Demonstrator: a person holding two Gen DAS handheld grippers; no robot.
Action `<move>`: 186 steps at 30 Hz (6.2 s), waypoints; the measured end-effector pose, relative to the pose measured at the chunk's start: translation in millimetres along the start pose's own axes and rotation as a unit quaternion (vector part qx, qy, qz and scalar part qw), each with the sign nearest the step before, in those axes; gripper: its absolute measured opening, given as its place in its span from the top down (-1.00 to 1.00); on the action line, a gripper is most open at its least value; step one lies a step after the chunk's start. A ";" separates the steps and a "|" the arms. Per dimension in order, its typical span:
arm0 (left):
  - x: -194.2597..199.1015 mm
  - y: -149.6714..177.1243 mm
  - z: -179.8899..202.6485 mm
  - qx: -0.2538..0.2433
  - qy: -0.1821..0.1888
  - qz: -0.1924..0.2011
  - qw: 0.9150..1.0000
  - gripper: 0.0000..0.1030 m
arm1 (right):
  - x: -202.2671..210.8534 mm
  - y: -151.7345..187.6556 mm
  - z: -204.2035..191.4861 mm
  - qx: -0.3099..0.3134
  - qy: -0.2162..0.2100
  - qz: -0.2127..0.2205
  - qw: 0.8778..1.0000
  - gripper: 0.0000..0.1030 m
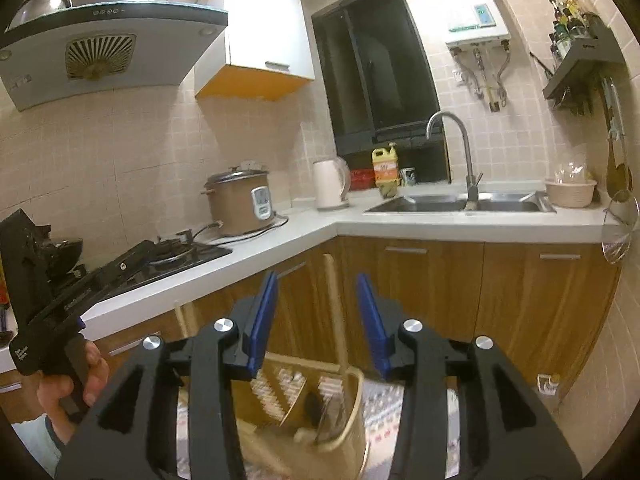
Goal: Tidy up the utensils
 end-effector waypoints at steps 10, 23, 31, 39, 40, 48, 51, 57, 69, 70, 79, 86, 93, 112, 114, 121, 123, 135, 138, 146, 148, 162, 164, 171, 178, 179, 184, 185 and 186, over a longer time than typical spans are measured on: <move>85.5 36.4 10.8 -0.002 -0.023 -0.066 0.998 -0.52 | 85.2 33.9 -37.8 0.032 0.064 -0.029 0.997 -0.42; 119.5 122.7 17.1 -0.071 -0.121 -0.100 0.985 -0.66 | 100.6 125.5 -52.9 0.044 0.165 -0.041 0.984 -0.51; 112.5 138.6 15.2 -0.076 -0.112 -0.106 0.985 -0.68 | 100.5 139.3 -56.9 0.075 0.188 -0.019 0.979 -0.51; 111.6 140.0 4.9 -0.080 -0.142 -0.110 0.980 -0.79 | 90.2 147.2 -52.3 0.066 0.180 -0.048 0.980 -0.51; 111.7 139.6 3.5 -0.078 -0.145 -0.110 0.980 -0.79 | 90.5 147.0 -51.2 0.064 0.180 -0.047 0.980 -0.51; 110.7 137.8 -6.3 -0.072 -0.162 -0.113 0.978 -0.79 | 90.8 147.7 -47.1 0.055 0.179 -0.053 0.981 -0.51; 111.1 137.5 -5.3 -0.077 -0.164 -0.112 0.977 -0.79 | 90.9 147.7 -47.2 0.056 0.180 -0.052 0.981 -0.51; 111.8 138.0 -4.1 -0.077 -0.162 -0.113 0.977 -0.79 | 91.3 147.4 -47.6 0.059 0.182 -0.050 0.980 -0.51; 110.7 138.7 -3.3 -0.079 -0.163 -0.116 0.976 -0.79 | 92.7 147.0 -48.1 0.054 0.182 -0.051 0.981 -0.51; 110.3 138.8 -3.6 -0.079 -0.163 -0.117 0.976 -0.79 | 92.5 147.2 -48.1 0.054 0.181 -0.051 0.981 -0.51; 110.1 138.7 -4.0 -0.079 -0.163 -0.118 0.976 -0.79 | 91.9 148.4 -47.8 0.052 0.183 -0.054 0.980 -0.53; 110.3 139.5 -4.7 -0.077 -0.165 -0.120 0.976 -0.80 | 91.7 147.7 -48.2 0.052 0.185 -0.053 0.980 -0.58; 109.3 141.3 -6.7 -0.075 -0.165 -0.124 0.976 -0.80 | 91.0 147.5 -48.8 0.054 0.183 -0.054 0.980 -0.58; 108.3 141.9 -10.5 -0.069 -0.167 -0.129 0.975 -0.81 | 89.3 149.6 -50.7 0.059 0.182 -0.059 0.980 -0.65; 108.4 142.1 -10.7 -0.069 -0.166 -0.130 0.975 -0.81 | 89.4 149.5 -50.8 0.059 0.182 -0.059 0.980 -0.65; 108.2 141.2 -11.0 -0.070 -0.164 -0.130 0.975 -0.83 | 88.5 150.4 -49.3 0.055 0.175 -0.063 0.981 -0.68; 108.4 141.2 -10.7 -0.071 -0.165 -0.130 0.975 -0.83 | 87.7 150.6 -47.5 0.051 0.174 -0.065 0.981 -0.70; 108.4 141.0 -11.1 -0.071 -0.163 -0.129 0.976 -0.83 | 85.5 153.6 -45.6 0.051 0.170 -0.072 0.982 -0.75; 108.3 141.0 -11.0 -0.071 -0.163 -0.129 0.976 -0.83 | 85.9 153.9 -46.2 0.051 0.169 -0.071 0.982 -0.75; 108.7 140.9 -11.6 -0.071 -0.163 -0.130 0.975 -0.83 | 86.2 154.1 -46.0 0.051 0.169 -0.072 0.982 -0.76; 108.6 140.9 -11.4 -0.070 -0.164 -0.129 0.975 -0.83 | 86.2 154.1 -45.9 0.051 0.169 -0.072 0.982 -0.76; 105.0 145.1 -14.1 -0.067 -0.164 -0.144 0.974 -0.83 | 85.6 154.7 -45.2 0.050 0.169 -0.074 0.982 -0.78; 105.6 145.9 -14.9 -0.064 -0.164 -0.144 0.974 -0.83 | 85.5 154.7 -45.1 0.050 0.169 -0.074 0.982 -0.78; 103.7 145.4 -20.7 -0.056 -0.167 -0.148 0.973 -0.83 | 85.6 154.7 -44.9 0.050 0.168 -0.075 0.982 -0.79; 106.5 142.8 -23.1 -0.055 -0.165 -0.139 0.975 -0.84 | 84.5 155.8 -44.2 0.049 0.169 -0.075 0.981 -0.80; 106.7 142.7 -22.9 -0.056 -0.167 -0.139 0.975 -0.85 | 84.4 156.1 -44.1 0.049 0.170 -0.076 0.981 -0.80; 104.4 145.0 -20.8 -0.056 -0.160 -0.151 0.974 -0.86 | 83.9 156.7 -43.8 0.048 0.171 -0.075 0.981 -0.80; 104.3 144.9 -20.6 -0.059 -0.162 -0.151 0.973 -0.86 | 83.9 156.8 -43.7 0.048 0.171 -0.076 0.981 -0.80; 104.2 144.7 -21.1 -0.061 -0.163 -0.151 0.973 -0.86 | 84.1 156.7 -43.6 0.048 0.171 -0.075 0.981 -0.80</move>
Point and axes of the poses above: each gripper's, at about its wrist camera, not at the fingertips, and x roughly against the way its jaws point, z to its right, y to its underside, the point moved 7 cm from there along -x, roughly the way its jaws point, and after that the axes turned 1 degree about y, right-handed, at the moved point
